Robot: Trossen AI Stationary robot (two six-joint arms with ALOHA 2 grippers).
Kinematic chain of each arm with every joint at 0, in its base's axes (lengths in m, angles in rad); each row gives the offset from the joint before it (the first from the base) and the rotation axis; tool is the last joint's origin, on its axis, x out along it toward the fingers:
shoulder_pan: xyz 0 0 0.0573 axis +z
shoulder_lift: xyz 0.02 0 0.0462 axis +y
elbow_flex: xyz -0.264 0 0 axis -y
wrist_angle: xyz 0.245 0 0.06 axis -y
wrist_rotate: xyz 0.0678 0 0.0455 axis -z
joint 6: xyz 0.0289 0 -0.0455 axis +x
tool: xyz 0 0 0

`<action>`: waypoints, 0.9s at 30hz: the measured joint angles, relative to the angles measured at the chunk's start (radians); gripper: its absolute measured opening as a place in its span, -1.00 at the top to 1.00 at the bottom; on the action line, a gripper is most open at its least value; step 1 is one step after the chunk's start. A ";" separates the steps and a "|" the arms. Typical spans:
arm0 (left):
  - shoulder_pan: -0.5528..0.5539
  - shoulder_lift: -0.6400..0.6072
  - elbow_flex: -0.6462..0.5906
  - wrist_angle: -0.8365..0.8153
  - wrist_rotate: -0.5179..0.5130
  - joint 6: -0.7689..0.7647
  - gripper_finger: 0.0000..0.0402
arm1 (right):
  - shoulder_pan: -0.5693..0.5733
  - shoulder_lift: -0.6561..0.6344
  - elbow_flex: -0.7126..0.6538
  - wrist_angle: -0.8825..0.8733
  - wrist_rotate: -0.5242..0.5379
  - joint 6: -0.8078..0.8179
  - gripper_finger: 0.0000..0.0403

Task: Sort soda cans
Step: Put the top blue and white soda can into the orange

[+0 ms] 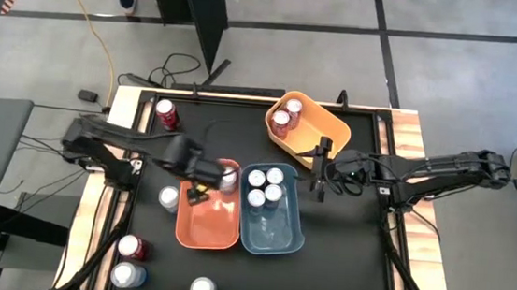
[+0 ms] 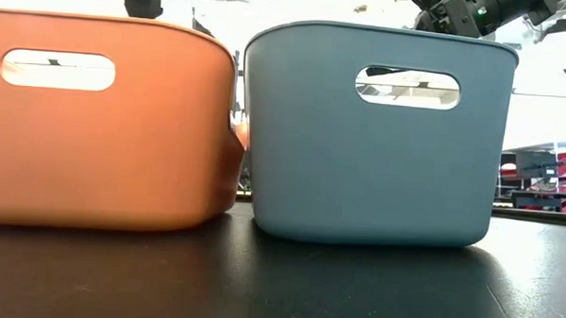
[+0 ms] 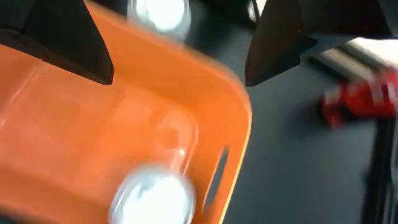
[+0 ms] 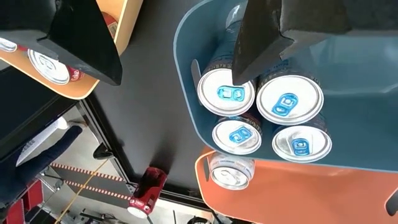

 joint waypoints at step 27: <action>-0.235 -0.319 -0.531 0.206 0.135 -0.225 -0.77 | 0.000 0.000 0.000 0.017 0.000 0.045 -0.60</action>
